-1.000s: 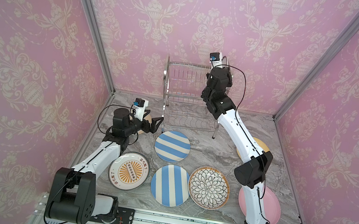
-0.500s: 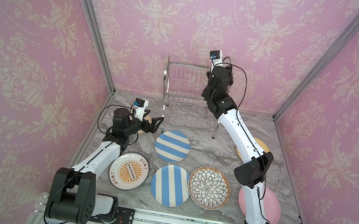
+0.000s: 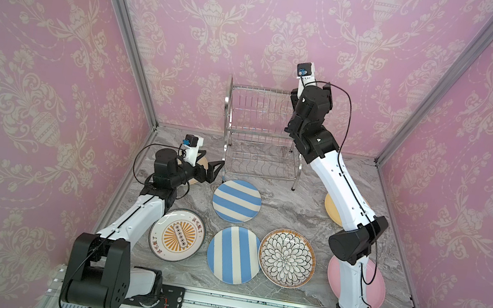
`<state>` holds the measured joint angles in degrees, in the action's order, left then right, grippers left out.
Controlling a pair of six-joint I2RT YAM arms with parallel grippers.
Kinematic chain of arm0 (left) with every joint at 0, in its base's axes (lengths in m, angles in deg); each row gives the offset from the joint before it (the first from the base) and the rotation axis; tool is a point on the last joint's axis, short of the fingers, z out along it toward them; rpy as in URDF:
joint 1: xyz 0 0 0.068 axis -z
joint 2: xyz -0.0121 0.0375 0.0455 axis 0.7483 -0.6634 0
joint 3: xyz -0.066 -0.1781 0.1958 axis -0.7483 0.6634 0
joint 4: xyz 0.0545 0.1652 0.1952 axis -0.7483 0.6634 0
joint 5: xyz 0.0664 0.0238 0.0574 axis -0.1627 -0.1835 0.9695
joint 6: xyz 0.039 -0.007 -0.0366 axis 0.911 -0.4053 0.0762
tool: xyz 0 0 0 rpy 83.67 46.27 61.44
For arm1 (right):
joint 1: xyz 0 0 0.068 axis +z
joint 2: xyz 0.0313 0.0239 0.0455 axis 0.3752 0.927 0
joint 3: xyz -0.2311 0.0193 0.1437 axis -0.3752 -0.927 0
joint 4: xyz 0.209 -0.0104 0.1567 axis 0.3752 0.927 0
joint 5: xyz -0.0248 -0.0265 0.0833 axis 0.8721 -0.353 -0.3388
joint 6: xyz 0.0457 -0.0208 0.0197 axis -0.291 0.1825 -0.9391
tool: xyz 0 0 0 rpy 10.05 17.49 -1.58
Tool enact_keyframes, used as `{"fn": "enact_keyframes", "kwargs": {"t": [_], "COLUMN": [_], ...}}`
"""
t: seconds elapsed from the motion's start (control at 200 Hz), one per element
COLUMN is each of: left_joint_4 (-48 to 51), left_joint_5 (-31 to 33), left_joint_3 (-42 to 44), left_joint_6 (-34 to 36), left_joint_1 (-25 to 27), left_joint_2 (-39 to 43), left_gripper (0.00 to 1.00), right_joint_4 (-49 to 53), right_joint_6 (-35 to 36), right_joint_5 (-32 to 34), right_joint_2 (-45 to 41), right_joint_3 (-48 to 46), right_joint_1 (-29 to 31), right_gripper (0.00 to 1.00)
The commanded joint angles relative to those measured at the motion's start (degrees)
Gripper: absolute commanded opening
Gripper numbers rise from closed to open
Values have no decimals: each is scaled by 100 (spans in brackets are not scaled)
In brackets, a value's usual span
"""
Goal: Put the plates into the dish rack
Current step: 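Open the right gripper and withdraw it from the rack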
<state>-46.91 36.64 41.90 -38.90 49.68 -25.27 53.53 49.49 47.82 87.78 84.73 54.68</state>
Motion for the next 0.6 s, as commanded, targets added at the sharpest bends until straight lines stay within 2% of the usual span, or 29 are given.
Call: {"fn": "enact_keyframes", "kwargs": {"t": [0.0, 0.13, 0.395, 0.595], "left_joint_4": [113, 184, 253, 427], "left_joint_5": [70, 90, 29, -64], "left_joint_3": [-154, -206, -304, -489], "left_joint_6": [-27, -26, -373, -890], "left_joint_1": [-44, -44, -44, -18], "left_joint_2": [211, 270, 363, 438], "left_gripper": [99, 99, 99, 99], "right_joint_4": [684, 1466, 2266, 3355], "right_joint_6": [-545, -1084, -2654, -3490], "right_joint_5": [-262, -621, -1580, -1917], "right_joint_2": [-569, -1440, -4327, -5834], "right_joint_3": [130, -641, -3918, -5506], "right_joint_1": [15, 6, -270, -383], "right_gripper": [74, 77, 79, 80]}}
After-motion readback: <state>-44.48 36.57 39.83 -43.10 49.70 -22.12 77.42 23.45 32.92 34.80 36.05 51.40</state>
